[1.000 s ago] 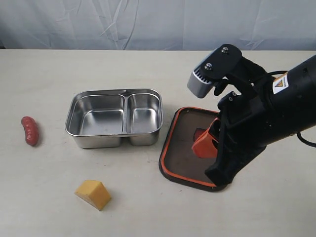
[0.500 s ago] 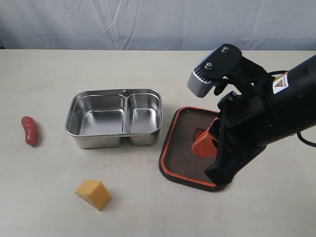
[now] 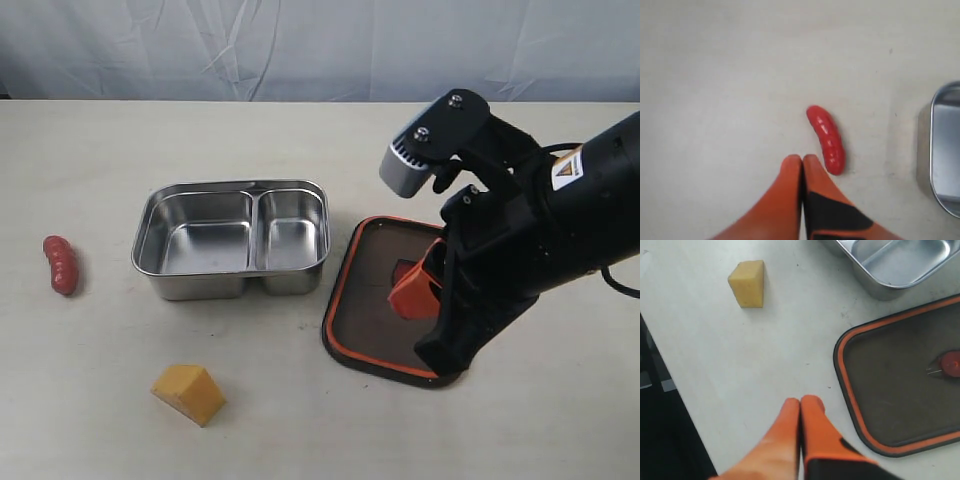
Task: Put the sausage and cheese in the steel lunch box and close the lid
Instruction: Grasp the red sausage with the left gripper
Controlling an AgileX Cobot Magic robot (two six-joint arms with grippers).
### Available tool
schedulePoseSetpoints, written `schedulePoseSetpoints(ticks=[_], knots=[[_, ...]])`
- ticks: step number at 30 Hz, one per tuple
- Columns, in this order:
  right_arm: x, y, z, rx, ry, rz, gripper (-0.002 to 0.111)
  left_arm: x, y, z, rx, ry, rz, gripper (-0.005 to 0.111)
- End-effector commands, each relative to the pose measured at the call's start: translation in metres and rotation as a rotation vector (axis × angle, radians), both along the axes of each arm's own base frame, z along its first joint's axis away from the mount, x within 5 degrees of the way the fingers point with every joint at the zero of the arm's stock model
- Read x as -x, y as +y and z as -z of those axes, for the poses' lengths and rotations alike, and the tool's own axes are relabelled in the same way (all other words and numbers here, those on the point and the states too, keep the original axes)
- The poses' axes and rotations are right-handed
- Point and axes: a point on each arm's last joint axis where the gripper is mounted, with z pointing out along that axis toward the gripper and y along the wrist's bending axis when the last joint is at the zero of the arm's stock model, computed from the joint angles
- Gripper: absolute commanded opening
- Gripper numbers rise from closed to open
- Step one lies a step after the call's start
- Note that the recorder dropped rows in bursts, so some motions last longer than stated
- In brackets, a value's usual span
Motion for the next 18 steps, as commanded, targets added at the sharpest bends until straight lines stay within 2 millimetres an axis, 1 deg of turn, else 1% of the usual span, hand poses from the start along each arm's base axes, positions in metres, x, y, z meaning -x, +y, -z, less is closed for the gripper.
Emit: schedulePoseSetpoints(ticks=[1,4,7,8,10,11,13,14,15,18], knots=[[0.001,-0.002,0.008,0.008,-0.002,0.013,0.0,-0.023,-0.009,0.038,0.09,0.148,0.002,0.0],[0.004,-0.005,0.019,0.028,0.013,0.019,0.0,-0.034,-0.012,0.062,0.12,0.226,-0.013,0.002],[0.007,-0.009,0.031,0.047,0.027,0.03,0.0,-0.04,-0.013,0.085,0.127,0.312,-0.009,0.014],[0.007,-0.01,0.034,0.051,0.028,0.035,0.0,-0.042,-0.014,0.093,0.138,0.335,-0.008,0.021],[0.008,-0.011,0.038,0.052,0.027,0.044,0.0,-0.046,-0.017,0.103,0.171,0.352,-0.024,0.037],[0.008,-0.011,0.039,0.05,0.026,0.048,0.0,-0.049,-0.018,0.108,0.191,0.347,-0.035,0.047],[0.008,-0.011,0.039,0.048,0.026,0.05,0.0,-0.055,-0.019,0.115,0.208,0.327,-0.049,0.061],[0.008,-0.011,0.039,0.048,0.026,0.05,0.0,-0.057,-0.02,0.118,0.218,0.322,-0.056,0.065],[0.008,-0.011,0.039,0.048,0.026,0.05,0.0,-0.059,-0.02,0.122,0.217,0.32,-0.058,0.067],[0.008,-0.011,0.039,0.048,0.026,0.05,0.0,-0.064,-0.019,0.131,0.21,0.301,-0.059,0.067]])
